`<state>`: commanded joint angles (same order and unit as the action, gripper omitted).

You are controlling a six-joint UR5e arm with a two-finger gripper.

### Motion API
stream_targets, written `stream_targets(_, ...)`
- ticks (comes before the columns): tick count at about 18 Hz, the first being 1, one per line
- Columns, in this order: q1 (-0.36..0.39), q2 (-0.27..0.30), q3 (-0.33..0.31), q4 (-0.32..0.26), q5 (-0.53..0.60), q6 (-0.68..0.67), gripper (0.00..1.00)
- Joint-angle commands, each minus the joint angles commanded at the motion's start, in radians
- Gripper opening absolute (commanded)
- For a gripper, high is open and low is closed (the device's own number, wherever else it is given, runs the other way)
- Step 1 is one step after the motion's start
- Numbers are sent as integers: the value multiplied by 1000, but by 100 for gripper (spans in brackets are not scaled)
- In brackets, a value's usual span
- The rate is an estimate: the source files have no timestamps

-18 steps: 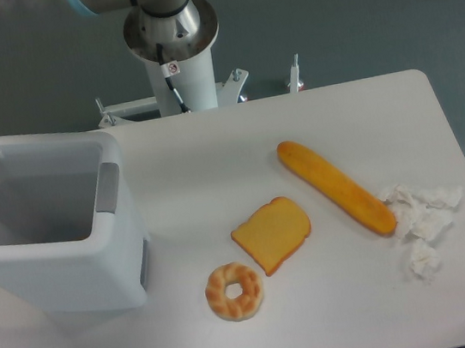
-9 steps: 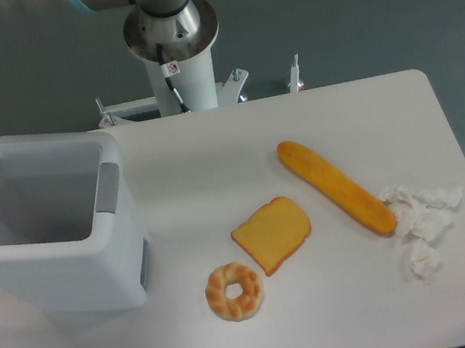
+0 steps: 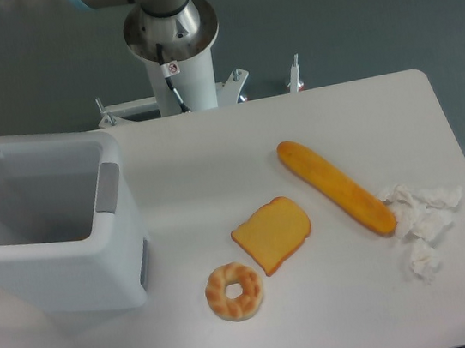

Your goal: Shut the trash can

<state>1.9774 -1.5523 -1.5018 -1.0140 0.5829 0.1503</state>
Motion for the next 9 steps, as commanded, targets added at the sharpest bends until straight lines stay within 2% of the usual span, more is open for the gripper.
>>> stream_targets(3, -23, -25, 2, 5, 0, 0, 100)
stream_targets(9, -32, -32, -2, 12, 0, 0, 100)
